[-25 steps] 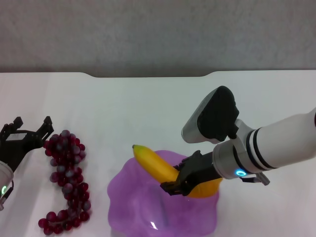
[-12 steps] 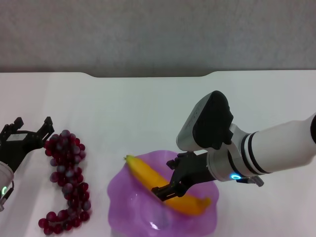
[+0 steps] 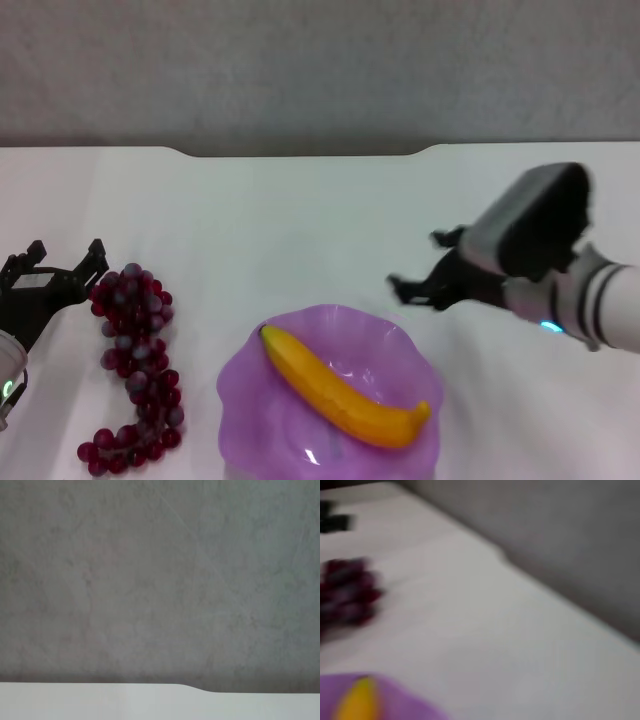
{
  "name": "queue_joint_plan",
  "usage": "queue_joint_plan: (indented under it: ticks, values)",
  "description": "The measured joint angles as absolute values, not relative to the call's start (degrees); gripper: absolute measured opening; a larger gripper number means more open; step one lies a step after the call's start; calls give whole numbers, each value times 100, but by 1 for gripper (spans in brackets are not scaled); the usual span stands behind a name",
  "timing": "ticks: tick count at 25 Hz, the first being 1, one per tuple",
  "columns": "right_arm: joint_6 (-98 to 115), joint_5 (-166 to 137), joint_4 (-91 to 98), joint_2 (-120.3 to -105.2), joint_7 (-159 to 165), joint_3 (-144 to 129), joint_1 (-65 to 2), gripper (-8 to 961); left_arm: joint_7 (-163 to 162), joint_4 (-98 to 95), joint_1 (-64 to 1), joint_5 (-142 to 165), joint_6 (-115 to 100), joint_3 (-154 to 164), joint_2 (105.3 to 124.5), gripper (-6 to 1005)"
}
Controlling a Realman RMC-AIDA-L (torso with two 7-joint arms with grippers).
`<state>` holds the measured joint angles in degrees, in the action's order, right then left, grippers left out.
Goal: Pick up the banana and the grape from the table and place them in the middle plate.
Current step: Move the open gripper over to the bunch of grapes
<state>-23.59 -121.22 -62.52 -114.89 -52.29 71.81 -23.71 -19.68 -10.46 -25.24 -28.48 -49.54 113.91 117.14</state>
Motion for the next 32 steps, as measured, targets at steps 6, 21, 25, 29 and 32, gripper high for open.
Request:
queue_joint_plan:
  ticks: [6, 21, 25, 29, 32]
  values:
    - [-161, -12110, -5992, -11504, -5270, 6839, -1681, 891, -1969, -1041, -2523, -2848, -4949, 11390, 11716, 827]
    - [5783, -12164, -2592, -11554, -2751, 3758, -2145, 891, -1993, -1056, -2546, -2848, -4948, 11393, 11735, 826]
    - [6270, -12150, -2187, -11551, -1799, 3571, -2190, 891, -2032, -1073, -2554, -2848, -4953, 11417, 11736, 825]
    - [6107, -12107, -1967, -11531, -491, 3596, -2240, 891, -2038, -1094, -2557, -2848, -4975, 11444, 11735, 825]
    - [5829, -12105, -1817, -11526, 103, 3625, -2338, 891, -2047, -1106, -2558, -2843, -4988, 11443, 11733, 825]
